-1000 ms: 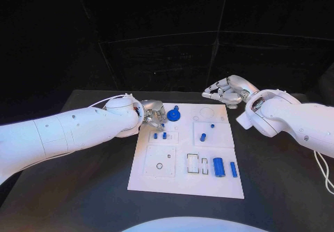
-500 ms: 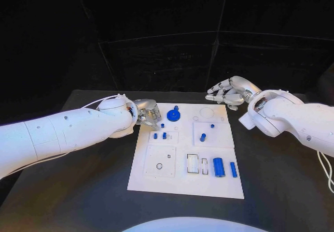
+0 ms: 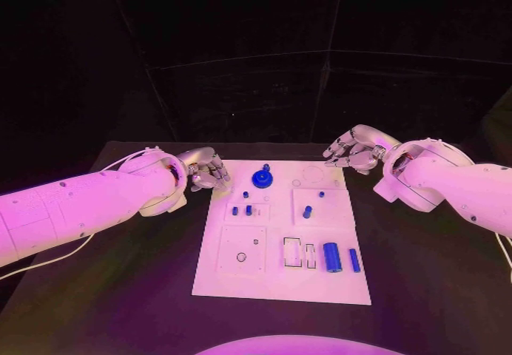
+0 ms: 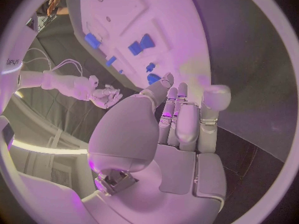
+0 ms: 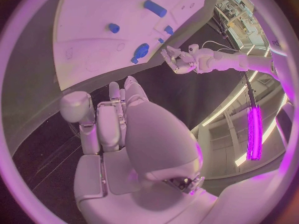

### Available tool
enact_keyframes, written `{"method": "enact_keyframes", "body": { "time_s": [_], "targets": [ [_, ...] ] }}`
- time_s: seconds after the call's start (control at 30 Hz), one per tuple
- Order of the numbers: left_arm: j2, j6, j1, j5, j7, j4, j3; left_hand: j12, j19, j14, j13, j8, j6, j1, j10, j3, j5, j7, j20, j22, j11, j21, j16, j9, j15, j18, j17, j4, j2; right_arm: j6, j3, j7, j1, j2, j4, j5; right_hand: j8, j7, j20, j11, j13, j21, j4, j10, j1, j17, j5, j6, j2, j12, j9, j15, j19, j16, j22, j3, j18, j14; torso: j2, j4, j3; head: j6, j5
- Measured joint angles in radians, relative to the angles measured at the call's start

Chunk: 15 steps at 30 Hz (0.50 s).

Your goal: Assemble the parts on the task board

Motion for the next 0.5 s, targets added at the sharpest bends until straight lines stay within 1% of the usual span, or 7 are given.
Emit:
{"method": "enact_keyframes", "body": {
  "time_s": [0.07, 0.1, 0.13, 0.2, 0.27, 0.4, 0.5],
  "targets": [
    [-0.012, -0.050, 0.001, 0.115, 0.067, 0.006, 0.000, 0.000, -0.042, -0.032, 0.000, 0.000, 0.003, 0.000, 0.000, 0.014, 0.000, 0.000, 0.000, -0.066, 0.000, -0.073, -0.044, 0.000, 0.001, 0.007, -0.059, 0.000, 0.000, 0.005, 0.000, -0.010, -0.008, -0.006, 0.011, -0.061, -0.005, -0.003, 0.000, -0.002, -0.022, 0.000, 0.002, 0.010, 0.005, 0.001, -0.005, 0.012, -0.003, -0.016, 0.000, 0.000, 0.000, 0.000, 0.003, 0.004, 0.000, 0.000, -0.001, 0.0000, 0.0001, 0.003, -0.013],
    [-0.016, -0.068, 0.001, 0.171, 0.098, 0.010, 0.000, 0.000, -0.064, -0.049, 0.000, 0.000, 0.005, 0.000, 0.000, 0.021, 0.000, 0.002, 0.001, -0.102, 0.000, -0.111, -0.066, -0.001, 0.002, 0.020, -0.089, 0.001, 0.000, 0.007, 0.000, -0.014, -0.012, -0.008, 0.016, -0.088, -0.008, -0.004, 0.000, -0.002, -0.032, 0.000, 0.002, 0.012, 0.008, 0.002, -0.009, 0.015, -0.006, -0.025, 0.000, 0.000, 0.000, 0.000, 0.005, 0.004, 0.000, 0.000, -0.001, -0.0001, 0.0000, 0.005, -0.017],
    [-0.020, -0.084, 0.001, 0.231, 0.129, 0.014, 0.000, 0.000, -0.085, -0.065, 0.000, 0.000, 0.008, 0.004, 0.000, 0.026, 0.000, 0.005, 0.002, -0.133, 0.000, -0.146, -0.088, -0.002, 0.003, 0.025, -0.117, 0.002, 0.004, 0.008, 0.000, -0.018, -0.016, -0.010, 0.021, -0.114, -0.008, -0.004, -0.003, -0.002, -0.040, 0.000, 0.001, 0.012, 0.008, 0.003, -0.010, 0.015, -0.006, -0.031, 0.000, 0.000, 0.003, 0.000, 0.007, 0.008, 0.000, 0.000, -0.001, -0.0006, 0.0000, 0.006, -0.022],
    [-0.027, -0.114, 0.001, 0.375, 0.203, 0.026, -0.001, 0.004, -0.113, -0.087, 0.000, 0.000, 0.008, 0.004, 0.000, 0.033, 0.000, 0.005, 0.004, -0.171, 0.000, -0.191, -0.114, -0.005, 0.005, 0.025, -0.149, 0.008, 0.006, 0.011, 0.000, -0.027, -0.029, -0.014, 0.032, -0.175, -0.013, -0.006, -0.004, -0.002, -0.057, 0.000, 0.003, 0.012, 0.014, 0.005, -0.017, 0.024, -0.012, -0.046, 0.000, 0.000, 0.004, 0.000, 0.009, 0.011, 0.000, 0.000, 0.000, -0.0012, -0.0003, 0.009, -0.034],
    [-0.029, -0.132, 0.001, 0.492, 0.263, 0.035, -0.001, 0.008, -0.124, -0.090, 0.000, 0.000, 0.008, -0.005, 0.004, 0.032, 0.000, 0.005, 0.007, -0.190, 0.004, -0.214, -0.125, -0.006, 0.005, 0.025, -0.163, 0.014, 0.013, 0.013, 0.000, -0.036, -0.039, -0.016, 0.038, -0.224, -0.017, -0.006, -0.001, 0.000, -0.067, 0.000, 0.003, 0.014, 0.014, 0.005, -0.019, 0.024, -0.012, -0.055, 0.000, 0.000, 0.006, 0.000, 0.009, 0.011, 0.000, 0.000, 0.000, -0.0012, -0.0006, 0.011, -0.044],
    [-0.030, -0.155, 0.000, 0.723, 0.372, 0.044, -0.001, 0.016, -0.130, -0.101, 0.002, 0.000, 0.012, -0.023, 0.009, 0.022, 0.000, 0.002, 0.005, -0.207, 0.002, -0.234, -0.141, -0.008, 0.005, 0.025, -0.187, 0.027, 0.003, 0.020, -0.001, -0.057, -0.055, -0.016, 0.046, -0.324, -0.031, -0.006, 0.000, 0.002, -0.093, 0.000, 0.011, 0.016, 0.017, 0.005, -0.034, 0.024, -0.016, -0.080, -0.001, 0.000, 0.008, 0.000, 0.009, 0.013, 0.000, 0.000, 0.000, -0.0013, -0.0008, 0.014, -0.057],
    [-0.031, -0.161, 0.000, 0.824, 0.417, 0.049, -0.002, 0.019, -0.134, -0.108, 0.004, 0.000, 0.012, -0.023, 0.015, 0.022, 0.000, 0.002, 0.007, -0.210, 0.000, -0.238, -0.143, -0.008, 0.005, 0.035, -0.194, 0.027, 0.003, 0.025, -0.001, -0.068, -0.063, -0.015, 0.051, -0.369, -0.040, -0.006, 0.000, 0.002, -0.107, 0.000, 0.015, 0.015, 0.010, 0.005, -0.036, 0.024, -0.023, -0.093, -0.001, 0.000, 0.008, 0.000, 0.009, 0.010, 0.000, 0.000, 0.000, -0.0018, -0.0005, 0.015, -0.060]
  ]
}}
